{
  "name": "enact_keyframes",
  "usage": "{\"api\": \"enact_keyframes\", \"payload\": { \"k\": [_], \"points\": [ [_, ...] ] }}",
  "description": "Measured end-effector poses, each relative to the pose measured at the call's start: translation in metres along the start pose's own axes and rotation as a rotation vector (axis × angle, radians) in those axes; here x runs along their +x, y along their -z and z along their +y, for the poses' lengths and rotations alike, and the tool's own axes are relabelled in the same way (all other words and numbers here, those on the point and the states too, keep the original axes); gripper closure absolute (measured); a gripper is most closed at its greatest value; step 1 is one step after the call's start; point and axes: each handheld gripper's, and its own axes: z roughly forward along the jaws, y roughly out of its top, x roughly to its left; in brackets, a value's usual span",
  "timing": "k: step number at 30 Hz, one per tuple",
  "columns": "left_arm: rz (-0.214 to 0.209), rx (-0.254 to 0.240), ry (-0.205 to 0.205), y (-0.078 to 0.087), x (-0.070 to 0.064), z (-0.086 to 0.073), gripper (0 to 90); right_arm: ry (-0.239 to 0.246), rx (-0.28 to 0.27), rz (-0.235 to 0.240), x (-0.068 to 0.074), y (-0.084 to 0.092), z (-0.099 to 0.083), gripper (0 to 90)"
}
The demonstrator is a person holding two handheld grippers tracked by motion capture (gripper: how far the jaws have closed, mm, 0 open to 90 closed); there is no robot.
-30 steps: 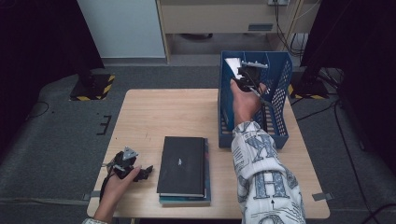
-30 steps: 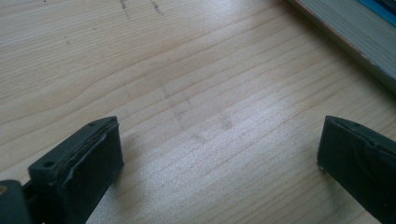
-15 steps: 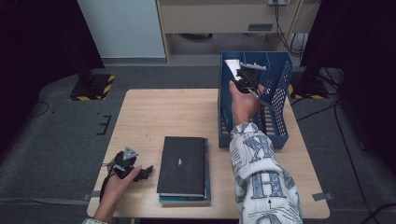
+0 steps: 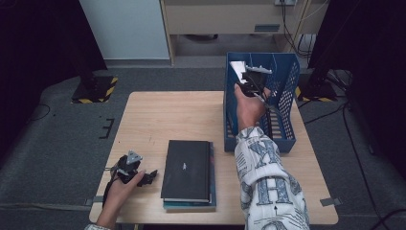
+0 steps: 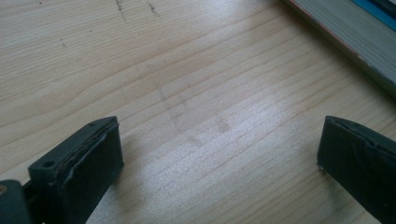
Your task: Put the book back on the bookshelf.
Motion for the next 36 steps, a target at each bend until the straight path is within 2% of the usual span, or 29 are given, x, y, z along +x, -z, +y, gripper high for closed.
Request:
{"api": "enact_keyframes", "payload": {
  "k": [5, 17, 29, 36],
  "points": [
    [0.0, 0.0, 0.0, 0.0, 0.0, 0.0, 0.0, -0.01, 0.014, 0.017, 0.0, 0.0, 0.001, 58.7],
    [-0.001, -0.001, -0.001, 0.0, -0.001, 0.0, 0.0, -0.013, 0.009, 0.029, 0.004, 0.002, -0.001, 56.1],
    [-0.002, -0.001, -0.003, -0.001, -0.001, 0.001, 0.0, -0.054, 0.01, 0.109, 0.006, 0.008, -0.001, 50.0],
    [-0.002, -0.004, -0.002, -0.001, -0.001, 0.001, 0.0, -0.051, 0.019, 0.155, 0.004, 0.015, -0.003, 47.9]
  ]
}}
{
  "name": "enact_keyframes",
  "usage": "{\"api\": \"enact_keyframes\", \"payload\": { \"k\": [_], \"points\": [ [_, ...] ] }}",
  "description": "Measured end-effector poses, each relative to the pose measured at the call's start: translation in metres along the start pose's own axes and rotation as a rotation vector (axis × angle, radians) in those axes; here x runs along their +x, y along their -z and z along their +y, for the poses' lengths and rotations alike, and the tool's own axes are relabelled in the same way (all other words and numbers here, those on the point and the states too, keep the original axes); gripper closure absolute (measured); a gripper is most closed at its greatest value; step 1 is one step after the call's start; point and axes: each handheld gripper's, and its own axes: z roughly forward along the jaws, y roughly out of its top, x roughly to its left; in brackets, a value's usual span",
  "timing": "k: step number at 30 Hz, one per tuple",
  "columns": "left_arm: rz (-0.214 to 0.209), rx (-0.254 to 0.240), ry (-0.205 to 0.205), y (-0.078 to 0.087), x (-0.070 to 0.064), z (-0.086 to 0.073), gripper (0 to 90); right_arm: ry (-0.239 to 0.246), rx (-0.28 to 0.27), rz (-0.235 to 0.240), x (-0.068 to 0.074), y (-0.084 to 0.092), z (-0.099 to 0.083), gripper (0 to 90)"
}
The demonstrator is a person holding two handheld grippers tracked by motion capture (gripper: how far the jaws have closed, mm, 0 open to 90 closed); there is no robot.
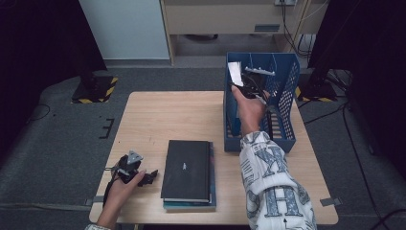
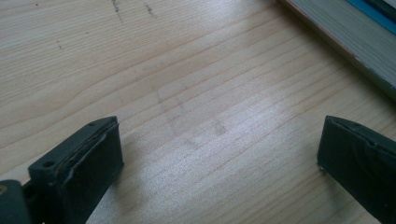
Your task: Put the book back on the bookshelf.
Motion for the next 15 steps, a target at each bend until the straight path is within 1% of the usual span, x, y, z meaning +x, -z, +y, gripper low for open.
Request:
{"api": "enact_keyframes", "payload": {
  "k": [7, 11, 12, 15],
  "points": [
    [0.0, -0.001, -0.002, -0.0001, 0.0, 0.0, 0.0, -0.006, 0.005, 0.03, 0.0006, 0.0031, -0.0046, 44.8],
    [0.0, -0.001, -0.002, -0.0002, 0.0, 0.0, 0.0, 0.006, 0.013, 0.054, -0.0013, 0.0037, -0.0057, 39.1],
    [0.0, -0.001, -0.002, -0.0002, 0.0, 0.0001, 0.0, 0.013, 0.017, 0.056, -0.0015, 0.0041, -0.0057, 38.4],
    [-0.001, -0.001, -0.002, -0.0002, 0.0, 0.0001, 0.0, 0.031, 0.02, 0.063, -0.0012, 0.0043, -0.0065, 32.7]
  ]
}}
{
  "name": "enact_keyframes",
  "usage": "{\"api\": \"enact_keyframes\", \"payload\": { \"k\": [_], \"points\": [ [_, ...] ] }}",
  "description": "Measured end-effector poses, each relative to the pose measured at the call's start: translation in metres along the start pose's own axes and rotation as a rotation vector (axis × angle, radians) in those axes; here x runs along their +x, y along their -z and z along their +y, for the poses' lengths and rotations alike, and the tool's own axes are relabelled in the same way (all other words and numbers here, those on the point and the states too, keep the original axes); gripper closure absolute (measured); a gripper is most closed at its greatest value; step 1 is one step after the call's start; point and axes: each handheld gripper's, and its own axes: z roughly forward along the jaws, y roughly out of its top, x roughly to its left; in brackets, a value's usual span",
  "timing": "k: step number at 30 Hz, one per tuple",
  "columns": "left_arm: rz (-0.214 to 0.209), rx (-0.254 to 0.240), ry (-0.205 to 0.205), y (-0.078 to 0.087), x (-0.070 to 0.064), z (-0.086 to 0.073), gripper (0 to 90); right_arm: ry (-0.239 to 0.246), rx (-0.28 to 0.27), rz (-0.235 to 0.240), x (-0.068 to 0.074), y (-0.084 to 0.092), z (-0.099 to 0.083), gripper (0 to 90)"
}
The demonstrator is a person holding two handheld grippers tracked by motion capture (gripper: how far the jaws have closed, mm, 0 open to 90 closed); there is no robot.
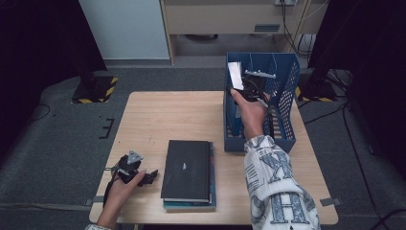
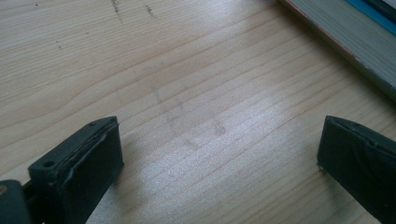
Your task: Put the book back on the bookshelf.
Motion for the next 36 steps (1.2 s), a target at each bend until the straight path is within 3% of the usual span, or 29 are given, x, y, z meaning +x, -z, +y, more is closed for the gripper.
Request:
{"api": "enact_keyframes", "payload": {
  "k": [8, 17, 22, 30, 36],
  "points": [
    [0.0, 0.0, 0.0, 0.0, 0.0, 0.0, 0.0, 0.078, 0.014, -0.007, 0.007, 0.0, -0.008, 15.3],
    [-0.001, 0.005, 0.001, 0.001, -0.001, 0.0, 0.0, 0.11, 0.009, 0.007, 0.006, 0.021, -0.025, 11.3],
    [-0.003, 0.004, 0.003, 0.0, 0.0, 0.0, 0.0, 0.148, -0.009, 0.033, 0.006, 0.043, -0.038, 10.9],
    [-0.002, 0.004, 0.006, 0.0, -0.001, 0.0, 0.0, 0.205, 0.011, 0.068, 0.001, 0.071, -0.074, 10.3],
    [0.006, 0.003, 0.013, -0.001, -0.001, 0.001, 0.0, 0.243, 0.025, 0.101, -0.002, 0.08, -0.11, 10.4]
  ]
}}
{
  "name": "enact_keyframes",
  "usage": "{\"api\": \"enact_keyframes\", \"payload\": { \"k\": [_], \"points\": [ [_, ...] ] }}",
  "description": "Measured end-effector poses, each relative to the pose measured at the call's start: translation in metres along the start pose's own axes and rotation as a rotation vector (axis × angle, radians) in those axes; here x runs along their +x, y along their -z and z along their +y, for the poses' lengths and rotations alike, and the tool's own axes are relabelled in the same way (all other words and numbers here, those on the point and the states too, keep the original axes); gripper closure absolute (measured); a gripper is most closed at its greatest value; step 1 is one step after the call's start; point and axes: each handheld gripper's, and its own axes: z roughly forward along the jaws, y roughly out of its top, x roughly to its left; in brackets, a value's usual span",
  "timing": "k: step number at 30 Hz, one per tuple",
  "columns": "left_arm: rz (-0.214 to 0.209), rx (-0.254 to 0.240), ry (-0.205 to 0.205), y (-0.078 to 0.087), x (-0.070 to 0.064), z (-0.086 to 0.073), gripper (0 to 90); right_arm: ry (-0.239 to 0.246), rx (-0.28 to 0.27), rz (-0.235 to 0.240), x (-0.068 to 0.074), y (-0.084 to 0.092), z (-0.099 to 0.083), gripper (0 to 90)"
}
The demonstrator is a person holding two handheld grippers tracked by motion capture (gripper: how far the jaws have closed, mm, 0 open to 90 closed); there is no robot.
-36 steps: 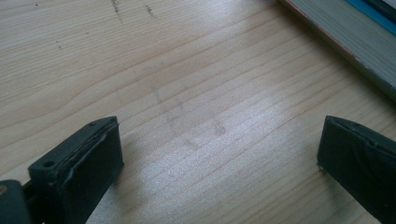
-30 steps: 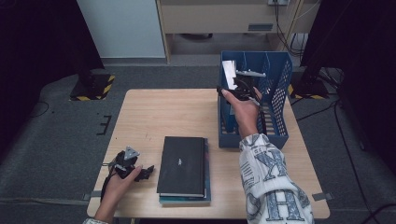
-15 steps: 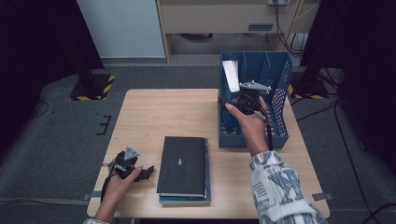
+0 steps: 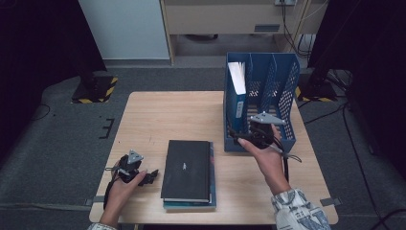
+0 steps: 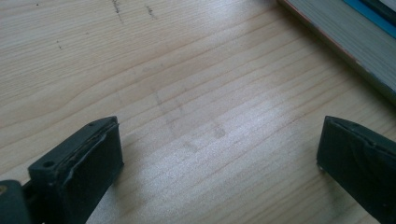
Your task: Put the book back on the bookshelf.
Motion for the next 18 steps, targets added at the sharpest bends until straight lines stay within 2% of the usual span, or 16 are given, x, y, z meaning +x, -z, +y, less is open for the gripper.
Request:
{"api": "enact_keyframes", "payload": {
  "k": [3, 8, 11, 16, 18],
  "points": [
    [0.002, 0.0, 0.001, 0.0, 0.0, 0.0, 0.0, 0.017, 0.009, 0.024, 0.006, 0.0, -0.017, 10.8],
    [0.005, 0.0, 0.004, 0.0, -0.003, 0.0, 0.0, 0.006, 0.014, 0.058, 0.017, -0.001, -0.043, 11.5],
    [0.006, -0.001, 0.004, 0.0, -0.004, 0.0, 0.0, 0.023, 0.037, 0.088, 0.026, -0.003, -0.05, 11.4],
    [-0.013, -0.015, 0.015, 0.006, -0.004, -0.002, 4.2, 0.037, 0.036, 0.11, 0.039, -0.002, -0.059, 13.6],
    [-0.014, -0.017, 0.022, 0.009, -0.005, -0.003, 4.7, 0.058, 0.048, 0.125, 0.045, -0.003, -0.062, 14.2]
  ]
}}
